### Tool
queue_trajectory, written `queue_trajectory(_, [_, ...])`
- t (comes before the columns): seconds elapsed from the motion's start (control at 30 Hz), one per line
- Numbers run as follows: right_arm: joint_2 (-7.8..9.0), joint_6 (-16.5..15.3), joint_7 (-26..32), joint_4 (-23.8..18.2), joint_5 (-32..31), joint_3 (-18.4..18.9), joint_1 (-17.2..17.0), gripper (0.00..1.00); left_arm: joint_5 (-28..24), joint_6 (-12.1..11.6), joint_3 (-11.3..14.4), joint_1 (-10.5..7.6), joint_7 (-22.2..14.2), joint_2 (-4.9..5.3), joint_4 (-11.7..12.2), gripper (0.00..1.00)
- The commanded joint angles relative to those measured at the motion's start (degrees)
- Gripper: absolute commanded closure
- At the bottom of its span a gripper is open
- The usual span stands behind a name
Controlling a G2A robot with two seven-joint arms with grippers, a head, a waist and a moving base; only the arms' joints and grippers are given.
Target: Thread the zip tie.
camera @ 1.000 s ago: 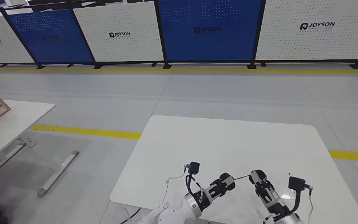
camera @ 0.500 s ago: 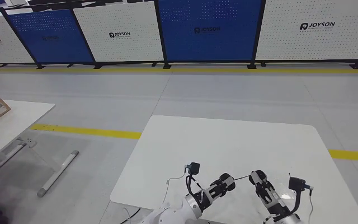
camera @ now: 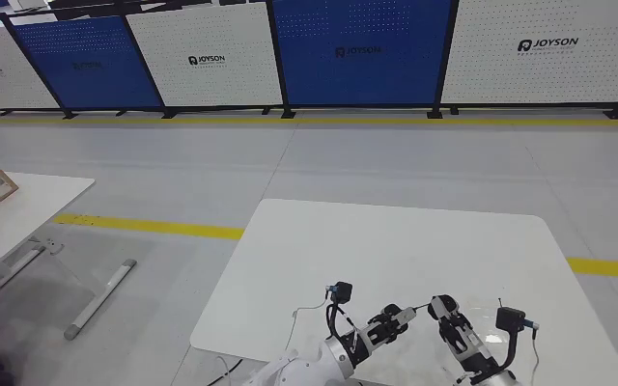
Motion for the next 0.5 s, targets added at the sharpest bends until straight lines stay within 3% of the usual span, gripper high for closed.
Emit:
queue_trajectory(0.0, [-0.01, -0.01, -0.1, -0.03, -0.15, -0.1, 0.02, 1.0, 0.36, 0.29, 0.37, -0.21, 0.18, -0.08, 0.14, 0.8])
queue_trajectory(0.07, [-0.02, -0.09, -0.17, -0.04, -0.19, -0.17, 0.02, 1.0, 0.48, 0.42, 0.59, -0.36, 0.3, -0.14, 0.24, 0.91])
queue_trajectory(0.2, [-0.01, -0.2, -0.2, -0.03, -0.3, -0.23, 0.04, 1.0, 0.73, 0.68, 0.87, -0.59, 0.43, -0.21, 0.36, 1.0])
queue_trajectory(0.47, [0.01, -0.45, -0.21, 0.17, -0.34, -0.22, 0.04, 1.0, 0.08, 0.93, 0.99, -0.81, 0.57, -0.31, 0.7, 0.97])
